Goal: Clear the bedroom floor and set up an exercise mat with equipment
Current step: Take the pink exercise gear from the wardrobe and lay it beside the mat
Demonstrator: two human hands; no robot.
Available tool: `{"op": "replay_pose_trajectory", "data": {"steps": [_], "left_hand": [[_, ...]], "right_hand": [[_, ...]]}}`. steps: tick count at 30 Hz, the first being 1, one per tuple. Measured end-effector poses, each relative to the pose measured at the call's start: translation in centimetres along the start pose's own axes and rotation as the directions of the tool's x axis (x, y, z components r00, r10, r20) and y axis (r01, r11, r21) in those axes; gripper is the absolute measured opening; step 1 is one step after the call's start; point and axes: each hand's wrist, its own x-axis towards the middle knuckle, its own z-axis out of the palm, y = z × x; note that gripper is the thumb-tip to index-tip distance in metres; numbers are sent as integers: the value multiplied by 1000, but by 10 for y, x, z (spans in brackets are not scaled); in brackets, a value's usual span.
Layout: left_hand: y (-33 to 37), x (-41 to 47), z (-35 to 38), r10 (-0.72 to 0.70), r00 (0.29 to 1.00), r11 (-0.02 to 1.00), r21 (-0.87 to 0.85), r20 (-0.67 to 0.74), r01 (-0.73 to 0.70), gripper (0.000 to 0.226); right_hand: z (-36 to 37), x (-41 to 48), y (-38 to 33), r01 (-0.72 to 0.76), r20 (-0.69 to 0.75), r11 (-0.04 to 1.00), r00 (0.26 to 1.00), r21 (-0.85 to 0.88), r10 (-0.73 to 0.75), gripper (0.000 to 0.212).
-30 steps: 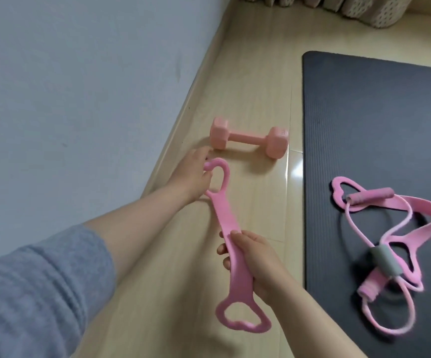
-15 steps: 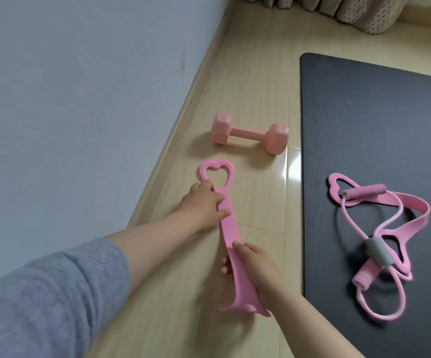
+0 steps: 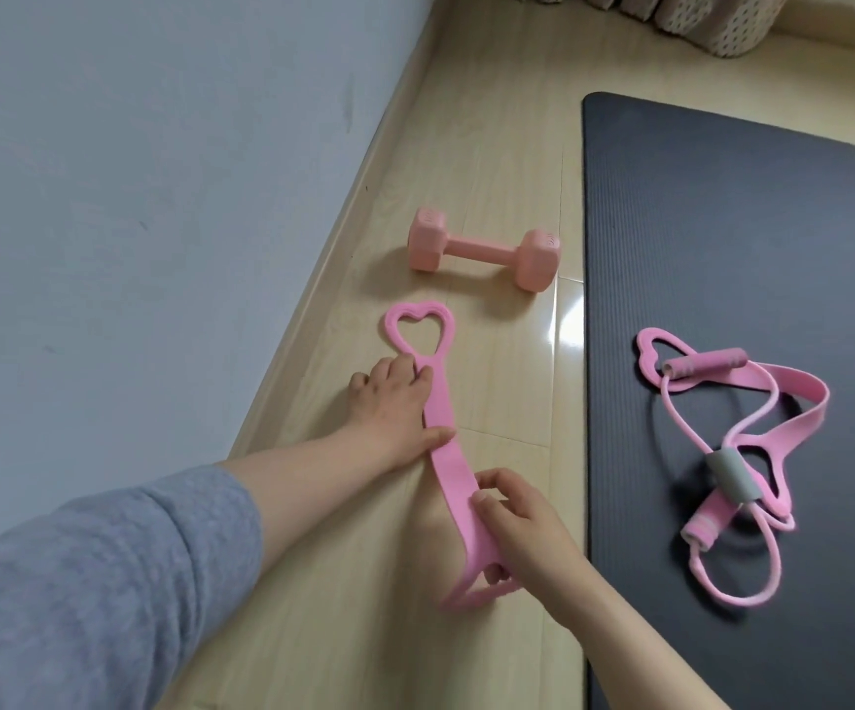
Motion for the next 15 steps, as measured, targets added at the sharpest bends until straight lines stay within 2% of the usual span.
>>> {"op": "replay_pose_trajectory", "data": {"steps": [4,7,10,15], "left_hand": [[-7,4,-2,15,1000,1000,18,26,-15,86],[-19,8,-7,42,997,997,64,57,-45,84],[-30,10,-9,79,995,989,120,64,-86,81],[-39,14,-15,88,993,976,195,76,-101,81]], "right_hand": [[19,6,1,-87,47,974,996,210,78,19],[41,15,15,-111,22,993,994,48,110,16],[58,25,18,-58,7,992,998,-111,59,16],[71,35,8,9,72,985,997,-172,4,17]]}}
